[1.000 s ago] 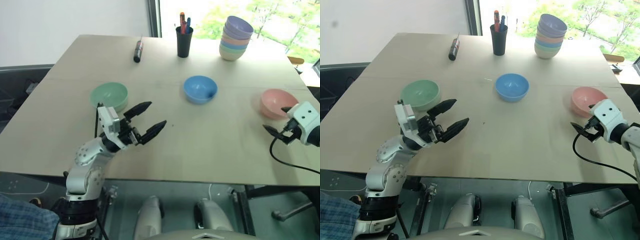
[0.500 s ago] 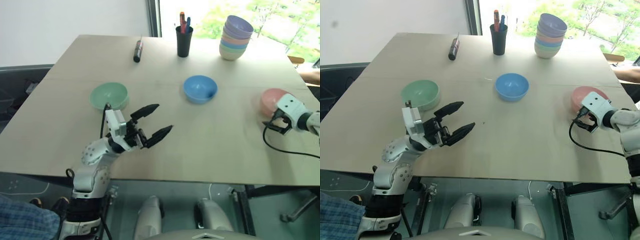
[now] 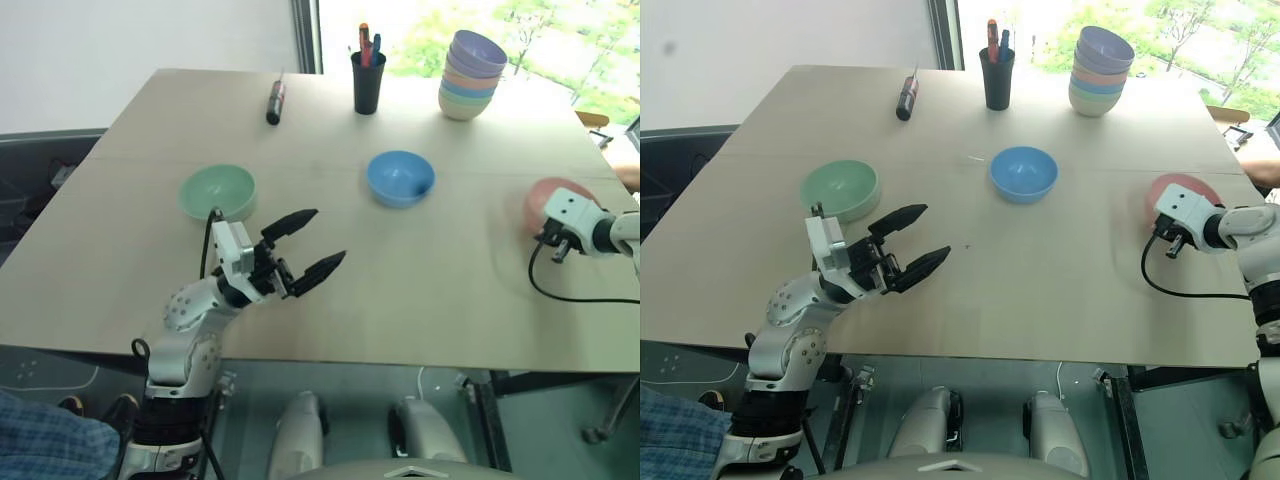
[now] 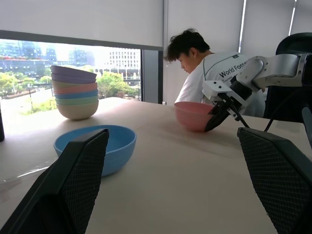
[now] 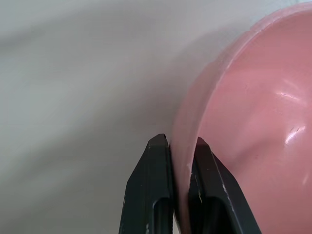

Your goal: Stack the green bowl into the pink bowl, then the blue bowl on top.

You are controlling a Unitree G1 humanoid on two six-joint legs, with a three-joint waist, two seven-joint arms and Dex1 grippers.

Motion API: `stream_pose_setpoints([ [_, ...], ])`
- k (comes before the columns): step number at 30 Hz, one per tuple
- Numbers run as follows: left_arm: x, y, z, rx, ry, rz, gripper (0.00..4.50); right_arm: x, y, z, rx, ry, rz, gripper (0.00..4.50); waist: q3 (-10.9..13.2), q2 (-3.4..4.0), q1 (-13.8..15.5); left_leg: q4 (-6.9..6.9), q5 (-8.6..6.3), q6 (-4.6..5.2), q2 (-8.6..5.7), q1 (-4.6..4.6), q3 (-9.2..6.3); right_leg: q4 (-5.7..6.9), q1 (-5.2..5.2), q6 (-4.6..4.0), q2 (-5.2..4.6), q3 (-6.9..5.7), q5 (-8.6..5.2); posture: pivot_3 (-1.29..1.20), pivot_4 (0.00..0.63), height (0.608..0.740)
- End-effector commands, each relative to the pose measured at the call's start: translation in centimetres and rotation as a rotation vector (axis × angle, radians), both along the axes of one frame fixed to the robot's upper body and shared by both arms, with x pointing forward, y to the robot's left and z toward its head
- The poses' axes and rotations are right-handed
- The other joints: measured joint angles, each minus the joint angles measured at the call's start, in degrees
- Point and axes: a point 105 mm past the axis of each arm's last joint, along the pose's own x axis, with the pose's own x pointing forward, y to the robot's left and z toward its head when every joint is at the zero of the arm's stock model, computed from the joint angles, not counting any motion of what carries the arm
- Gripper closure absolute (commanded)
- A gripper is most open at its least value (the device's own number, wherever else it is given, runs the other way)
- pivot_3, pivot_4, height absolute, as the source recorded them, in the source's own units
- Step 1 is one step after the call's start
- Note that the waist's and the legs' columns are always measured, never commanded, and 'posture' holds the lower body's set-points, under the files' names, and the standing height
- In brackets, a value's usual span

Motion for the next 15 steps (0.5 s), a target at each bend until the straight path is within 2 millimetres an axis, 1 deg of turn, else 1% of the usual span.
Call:
stream_pose_setpoints([
  [1, 0.0, 0.2, 0.6, 0.003, -0.035, 0.008, 0.00, -0.3, 1.7, 1.7, -0.084, -0.021, 0.146, 4.45, 0.02, 0.04, -0.04, 0.00, 0.00, 0.00, 0.00, 0.00, 0.00, 0.00, 0.00, 0.00, 0.00, 0.00, 0.00, 0.00, 0.150, 0.740],
  [2, 0.1, 0.3, 0.6, 0.005, -0.035, 0.016, 0.00, -0.3, 3.0, 2.5, -0.078, -0.035, 0.197, 4.45, 0.03, 0.05, -0.07, 0.00, 0.00, 0.00, 0.00, 0.00, 0.00, 0.01, -0.01, 0.00, 0.00, 0.00, 0.00, 0.00, 0.150, 0.740],
  [3, 0.2, 0.5, 0.7, 0.006, -0.035, 0.020, 0.00, -0.4, 3.9, 3.0, -0.072, -0.044, 0.227, 4.45, 0.06, 0.10, -0.30, 0.00, 0.00, 0.00, 0.01, 0.00, -0.01, 0.01, -0.01, 0.00, 0.00, 0.00, 0.00, 0.00, 0.150, 0.740],
  [4, 0.3, 0.6, 0.7, 0.010, -0.035, 0.023, 0.00, -0.8, 5.6, 3.9, -0.095, -0.063, 0.316, 4.45, 0.09, 0.15, -0.54, -0.01, 0.00, 0.00, 0.01, 0.00, 0.00, 0.02, -0.03, 0.00, 0.01, 0.01, 0.00, 0.00, 0.150, 0.740],
  [5, 0.3, 0.7, 0.7, 0.013, -0.036, 0.025, 0.00, -1.2, 7.0, 4.6, -0.115, -0.074, 0.385, 4.45, 0.14, 0.23, -0.74, 0.00, 0.00, 0.00, 0.01, -0.01, 0.01, 0.03, -0.03, 0.00, 0.01, 0.01, 0.00, 0.00, 0.150, 0.740],
  [6, 0.3, 0.8, 0.7, 0.016, -0.038, 0.027, 0.00, -1.8, 8.9, 5.4, -0.128, -0.089, 0.459, 4.45, 0.19, 0.31, -0.92, -0.01, 0.00, -0.01, 0.01, -0.02, 0.00, 0.03, -0.04, 0.01, 0.01, 0.01, 0.00, 0.00, 0.150, 0.740],
  [7, 0.4, 0.8, 0.8, 0.019, -0.040, 0.029, 0.00, -2.3, 10.4, 5.9, -0.126, -0.091, 0.507, 4.45, 0.22, 0.36, -1.08, -0.01, 0.00, -0.01, 0.01, -0.02, 0.00, 0.04, -0.05, 0.01, 0.01, 0.00, 0.00, 0.00, 0.150, 0.740],
  [9, 0.5, 1.0, 0.8, 0.025, -0.042, 0.033, 0.00, -3.7, 13.4, 6.6, -0.100, -0.082, 0.593, 4.45, 0.22, 0.36, -1.00, -0.04, 0.01, -0.01, 0.03, -0.02, -0.03, 0.06, -0.07, 0.01, 0.02, -0.02, 0.00, 0.00, 0.150, 0.740],
  [12, 0.6, 1.2, 0.9, 0.031, -0.045, 0.038, 0.00, -6.5, 17.7, 6.5, -0.062, -0.041, 0.733, 4.45, 0.21, 0.35, -0.95, -0.03, 0.00, -0.01, 0.04, -0.06, -0.04, 0.04, -0.07, 0.01, 0.01, -0.05, 0.00, 0.00, 0.150, 0.740],
  [15, 0.6, 1.3, 0.9, 0.034, -0.046, 0.041, 0.00, -8.5, 20.5, 5.3, -0.064, 0.004, 0.827, 4.45, 0.23, 0.32, -0.67, 0.02, 0.00, -0.01, 0.02, -0.09, -0.04, 0.04, -0.07, 0.00, -0.03, -0.07, 0.00, 0.00, 0.150, 0.740],
])
